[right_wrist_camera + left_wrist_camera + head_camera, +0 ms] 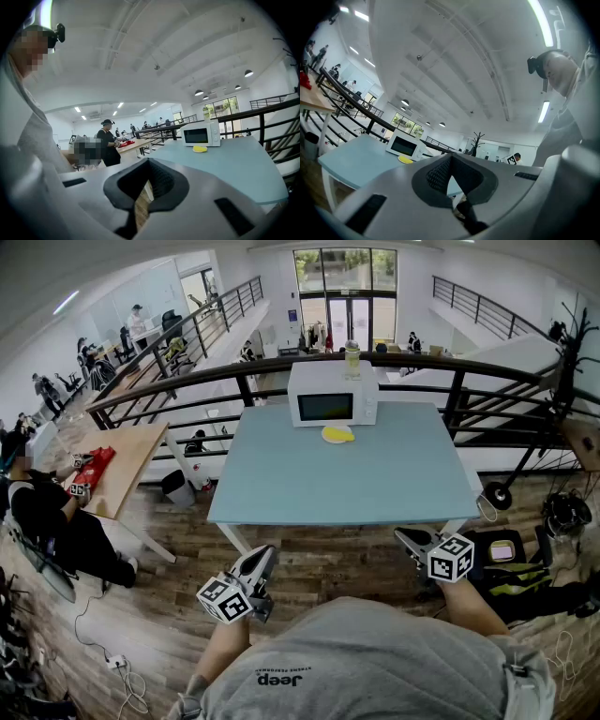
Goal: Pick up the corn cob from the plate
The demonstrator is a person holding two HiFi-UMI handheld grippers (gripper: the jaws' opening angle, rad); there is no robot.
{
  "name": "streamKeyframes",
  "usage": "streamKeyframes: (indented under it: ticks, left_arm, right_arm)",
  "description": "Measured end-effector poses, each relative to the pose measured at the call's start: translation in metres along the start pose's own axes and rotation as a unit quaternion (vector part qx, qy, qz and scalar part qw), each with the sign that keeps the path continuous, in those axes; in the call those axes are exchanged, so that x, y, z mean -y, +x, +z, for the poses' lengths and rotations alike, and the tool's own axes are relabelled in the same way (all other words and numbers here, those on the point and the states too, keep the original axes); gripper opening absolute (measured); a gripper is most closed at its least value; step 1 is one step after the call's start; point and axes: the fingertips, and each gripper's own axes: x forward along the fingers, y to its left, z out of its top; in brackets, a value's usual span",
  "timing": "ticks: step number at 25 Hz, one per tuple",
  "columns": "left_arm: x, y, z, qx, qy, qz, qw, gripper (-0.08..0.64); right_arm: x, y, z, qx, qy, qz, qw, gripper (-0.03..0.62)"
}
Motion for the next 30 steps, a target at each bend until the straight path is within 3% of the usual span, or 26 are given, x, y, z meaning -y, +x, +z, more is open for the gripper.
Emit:
streamKeyframes:
  ticks: [9, 18, 30]
  left_arm:
    - [0.038, 0.039, -0.012, 0.006, -0.001, -0.005, 1.0, 0.018]
    - [0.075, 0.073, -0.038, -0.002, -0.002, 0.017, 0.9998, 0.018]
    - [0.108, 0.108, -0.074, -0.038, -0.015, 0.031, 0.9987, 0.018]
  right_arm:
    - [0.026, -0.036, -0.004, -0.007, -0.006, 0.017, 1.0, 0.009]
    - [0.039, -0.056, -0.005, -0.014, -0.02, 0.084, 0.996, 0.011]
    - [0.067, -0.071, -0.039, -0.015, 0.018, 0.13, 0.991, 0.011]
